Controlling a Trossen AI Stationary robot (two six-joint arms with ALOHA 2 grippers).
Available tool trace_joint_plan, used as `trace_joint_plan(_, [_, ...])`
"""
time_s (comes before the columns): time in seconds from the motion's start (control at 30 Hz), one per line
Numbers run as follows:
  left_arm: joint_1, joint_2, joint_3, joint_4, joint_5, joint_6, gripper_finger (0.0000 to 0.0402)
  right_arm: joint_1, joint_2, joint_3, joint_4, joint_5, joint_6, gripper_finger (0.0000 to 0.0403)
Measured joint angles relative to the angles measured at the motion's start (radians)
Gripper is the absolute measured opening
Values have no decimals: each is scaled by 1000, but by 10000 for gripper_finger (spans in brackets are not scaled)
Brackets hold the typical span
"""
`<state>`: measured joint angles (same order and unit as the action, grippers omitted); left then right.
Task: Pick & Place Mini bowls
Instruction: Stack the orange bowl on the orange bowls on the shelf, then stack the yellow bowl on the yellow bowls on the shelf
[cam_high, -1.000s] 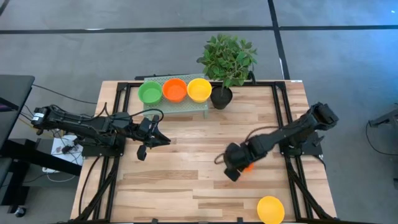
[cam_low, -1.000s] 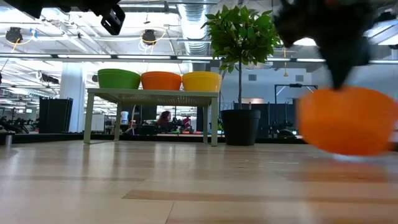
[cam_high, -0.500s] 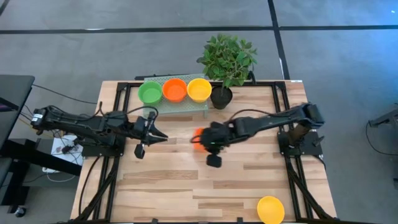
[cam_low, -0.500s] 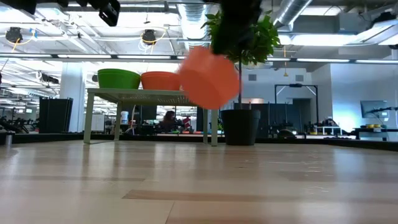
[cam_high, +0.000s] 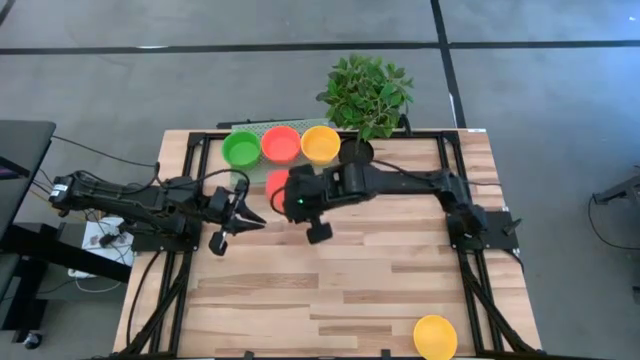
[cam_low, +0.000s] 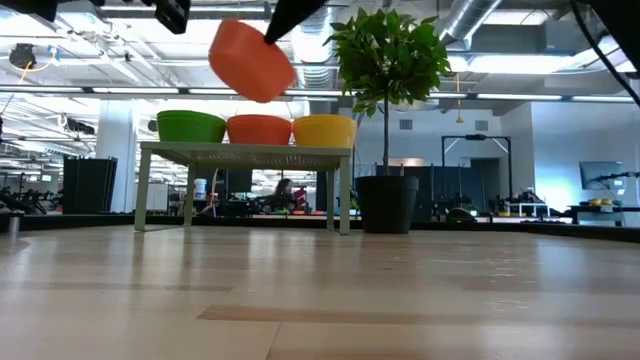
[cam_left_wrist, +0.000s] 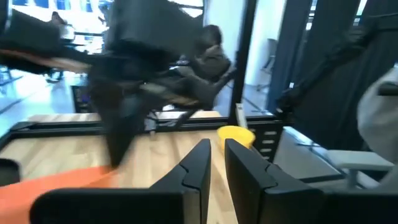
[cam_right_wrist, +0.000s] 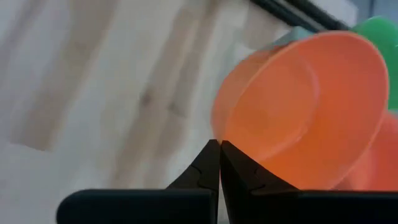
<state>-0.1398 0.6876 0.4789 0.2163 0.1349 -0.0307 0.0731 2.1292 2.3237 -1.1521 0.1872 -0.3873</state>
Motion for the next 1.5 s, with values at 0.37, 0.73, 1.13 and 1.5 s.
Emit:
trace_joint_plan(0.37, [-5, -8, 0, 16, 30, 64, 49, -128, 5, -21, 154, 152, -197, 0])
trace_joint_plan(0.73, [-5, -13, 0, 13, 27, 86, 49, -242, 15, -21, 195, 117, -224, 0])
trace_joint_plan(1.13, [-5, -12, 0, 8, 26, 86, 49, -272, 66, -23, 196, 74, -293, 0])
trace_joint_plan(1.5, [-5, -12, 0, 9, 26, 79, 49, -275, 66, -22, 193, 128, -280, 51])
